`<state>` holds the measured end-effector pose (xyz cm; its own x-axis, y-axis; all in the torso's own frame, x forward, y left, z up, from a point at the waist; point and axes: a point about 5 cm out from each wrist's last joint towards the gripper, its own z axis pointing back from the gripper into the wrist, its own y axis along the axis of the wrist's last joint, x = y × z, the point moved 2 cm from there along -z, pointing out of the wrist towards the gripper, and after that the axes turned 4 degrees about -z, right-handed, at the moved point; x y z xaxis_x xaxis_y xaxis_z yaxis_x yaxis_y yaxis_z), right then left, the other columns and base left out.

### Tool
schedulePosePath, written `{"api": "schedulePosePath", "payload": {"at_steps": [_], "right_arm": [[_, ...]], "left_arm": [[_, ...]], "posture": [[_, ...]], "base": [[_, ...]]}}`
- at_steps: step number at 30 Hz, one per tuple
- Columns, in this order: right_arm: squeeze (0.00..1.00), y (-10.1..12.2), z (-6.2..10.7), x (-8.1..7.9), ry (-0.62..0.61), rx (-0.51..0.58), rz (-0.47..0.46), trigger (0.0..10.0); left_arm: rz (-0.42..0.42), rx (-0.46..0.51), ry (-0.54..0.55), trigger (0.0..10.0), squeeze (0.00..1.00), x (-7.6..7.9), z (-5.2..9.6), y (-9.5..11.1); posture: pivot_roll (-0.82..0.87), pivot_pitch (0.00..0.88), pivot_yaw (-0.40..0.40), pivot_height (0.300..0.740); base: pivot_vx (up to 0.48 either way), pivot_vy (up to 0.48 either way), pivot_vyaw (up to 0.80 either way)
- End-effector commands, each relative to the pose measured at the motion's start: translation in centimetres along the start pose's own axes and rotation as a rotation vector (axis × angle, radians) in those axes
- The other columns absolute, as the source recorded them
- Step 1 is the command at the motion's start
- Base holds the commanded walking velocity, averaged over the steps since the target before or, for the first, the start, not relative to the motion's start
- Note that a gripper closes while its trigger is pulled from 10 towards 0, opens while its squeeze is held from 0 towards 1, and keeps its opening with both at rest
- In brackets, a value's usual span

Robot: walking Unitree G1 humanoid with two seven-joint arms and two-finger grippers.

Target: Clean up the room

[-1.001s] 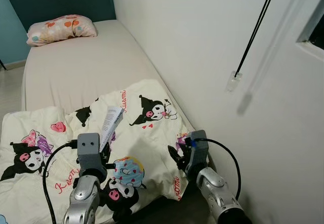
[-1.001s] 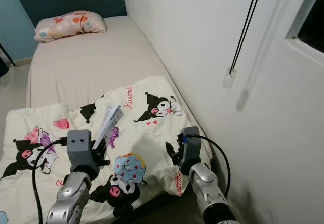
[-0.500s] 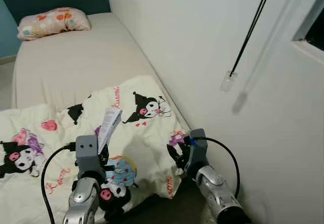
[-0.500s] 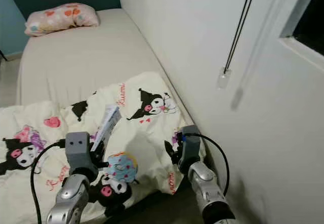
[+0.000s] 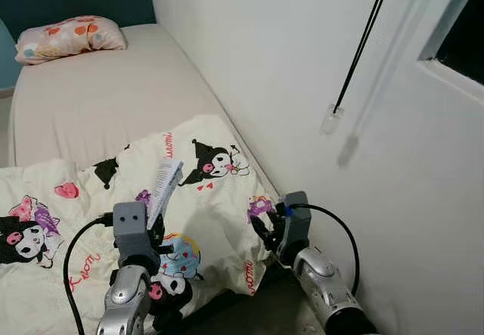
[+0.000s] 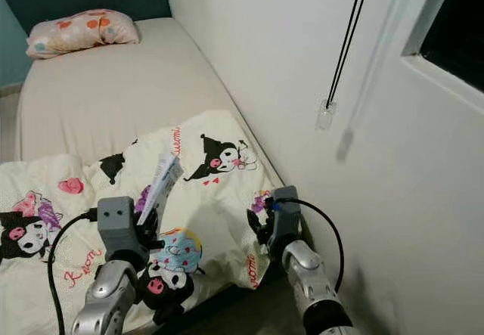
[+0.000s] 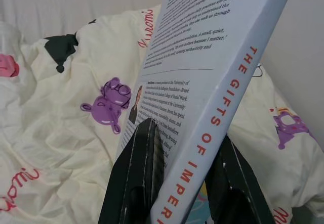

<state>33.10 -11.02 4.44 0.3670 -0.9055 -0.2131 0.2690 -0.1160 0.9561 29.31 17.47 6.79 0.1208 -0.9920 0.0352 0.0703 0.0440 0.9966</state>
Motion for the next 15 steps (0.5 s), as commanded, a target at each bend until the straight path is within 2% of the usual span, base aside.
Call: {"api": "schedulePosePath", "payload": {"at_steps": [1, 3, 8, 11, 15], "right_arm": [[0.00, -0.69, 0.15, 0.06, -0.004, -0.027, -0.008, 10.0], [0.00, -0.70, 0.15, 0.07, -0.005, -0.027, -0.008, 10.0], [0.00, -0.75, 0.16, 0.01, -0.005, -0.026, -0.009, 10.0], [0.00, -0.75, 0.14, -0.01, -0.003, -0.026, -0.007, 10.0], [0.00, -0.75, 0.14, -0.02, -0.001, -0.028, -0.006, 10.0]], "left_arm": [[-0.010, 0.051, 0.003, 10.0, 0.00, -0.06, 0.16, 0.76], [-0.017, 0.048, -0.001, 10.0, 0.00, -0.02, 0.16, 0.72], [-0.026, 0.047, -0.006, 10.0, 0.00, 0.29, 0.22, 0.69], [0.015, 0.039, 0.004, 10.0, 0.00, 0.13, 0.27, 0.47], [0.012, 0.040, 0.003, 10.0, 0.00, 0.03, 0.34, 0.41]], "posture": [[-0.01, 0.159, -0.019, 0.740], [-0.01, 0.158, -0.020, 0.740], [-0.01, 0.155, -0.018, 0.740], [-0.01, 0.150, -0.019, 0.740], [-0.01, 0.147, -0.022, 0.740]], "base": [[0.000, 0.000, 0.00], [0.000, 0.000, 0.00], [0.000, -0.480, 0.00], [0.000, 0.000, 0.00], [0.000, 0.000, 0.00]]}}
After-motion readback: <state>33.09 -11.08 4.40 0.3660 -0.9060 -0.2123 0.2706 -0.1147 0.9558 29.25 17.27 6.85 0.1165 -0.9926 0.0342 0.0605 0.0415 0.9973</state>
